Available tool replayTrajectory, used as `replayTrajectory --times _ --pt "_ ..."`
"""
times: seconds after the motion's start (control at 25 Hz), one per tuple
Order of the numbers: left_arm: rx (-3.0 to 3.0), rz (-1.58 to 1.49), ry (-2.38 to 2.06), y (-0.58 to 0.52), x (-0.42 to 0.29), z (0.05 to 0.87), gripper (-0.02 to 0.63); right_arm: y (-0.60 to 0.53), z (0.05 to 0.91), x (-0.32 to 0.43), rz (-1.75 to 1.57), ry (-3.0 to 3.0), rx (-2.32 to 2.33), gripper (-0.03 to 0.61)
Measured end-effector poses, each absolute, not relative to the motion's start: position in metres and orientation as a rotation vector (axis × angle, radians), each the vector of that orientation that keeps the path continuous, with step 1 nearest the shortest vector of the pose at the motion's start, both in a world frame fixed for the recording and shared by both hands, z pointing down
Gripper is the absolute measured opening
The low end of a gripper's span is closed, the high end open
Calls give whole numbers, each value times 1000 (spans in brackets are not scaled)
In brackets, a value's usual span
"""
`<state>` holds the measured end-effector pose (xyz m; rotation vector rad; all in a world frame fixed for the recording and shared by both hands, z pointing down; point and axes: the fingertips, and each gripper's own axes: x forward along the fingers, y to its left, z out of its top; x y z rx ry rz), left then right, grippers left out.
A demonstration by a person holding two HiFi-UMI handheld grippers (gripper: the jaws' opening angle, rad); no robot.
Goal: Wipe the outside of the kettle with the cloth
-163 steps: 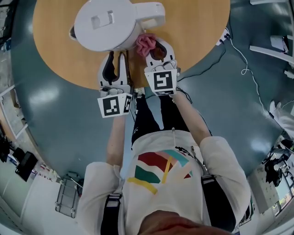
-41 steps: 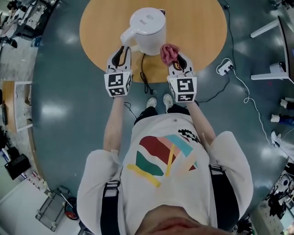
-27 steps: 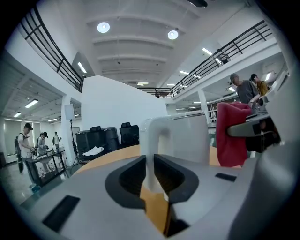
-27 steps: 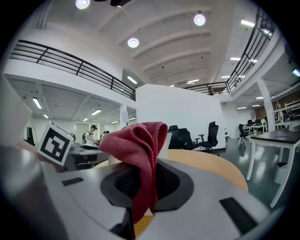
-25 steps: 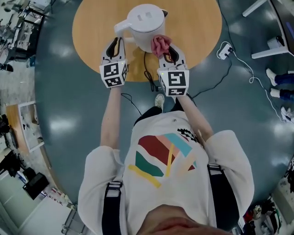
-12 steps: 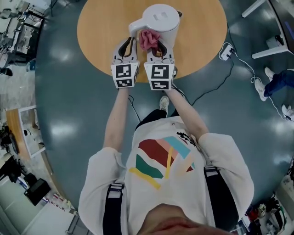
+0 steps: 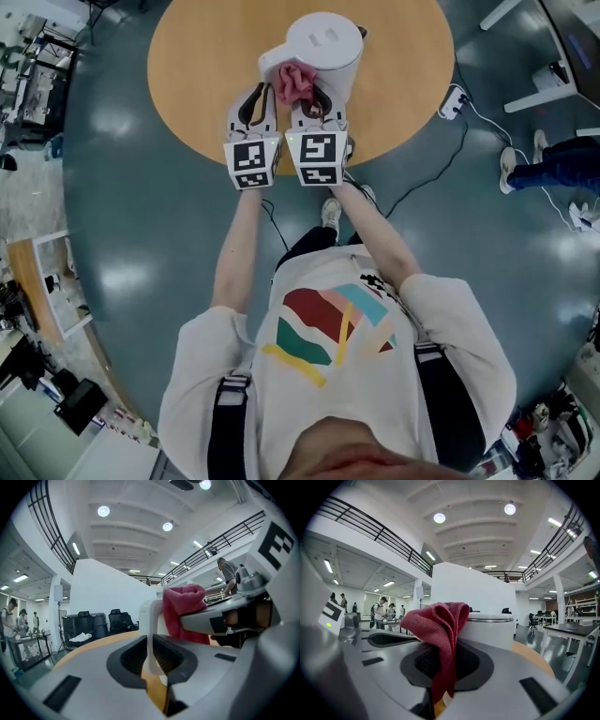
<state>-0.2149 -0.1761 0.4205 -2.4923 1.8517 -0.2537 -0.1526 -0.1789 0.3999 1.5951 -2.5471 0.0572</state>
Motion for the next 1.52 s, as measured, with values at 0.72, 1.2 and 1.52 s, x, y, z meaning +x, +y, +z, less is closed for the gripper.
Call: replayTrajectory --times 0.72,1.2,1.52 --pt "-2374 -299 1983 -177 -211 425 81 -186 403 -49 -102 -2493 1588 48" --pt "-2286 -295 2121 -183 -209 431 81 -253 407 -16 -87 -2497 1522 47" --pt "-2297 -297 2120 -183 -206 433 81 -265 416 -13 -45 -2503 1544 48"
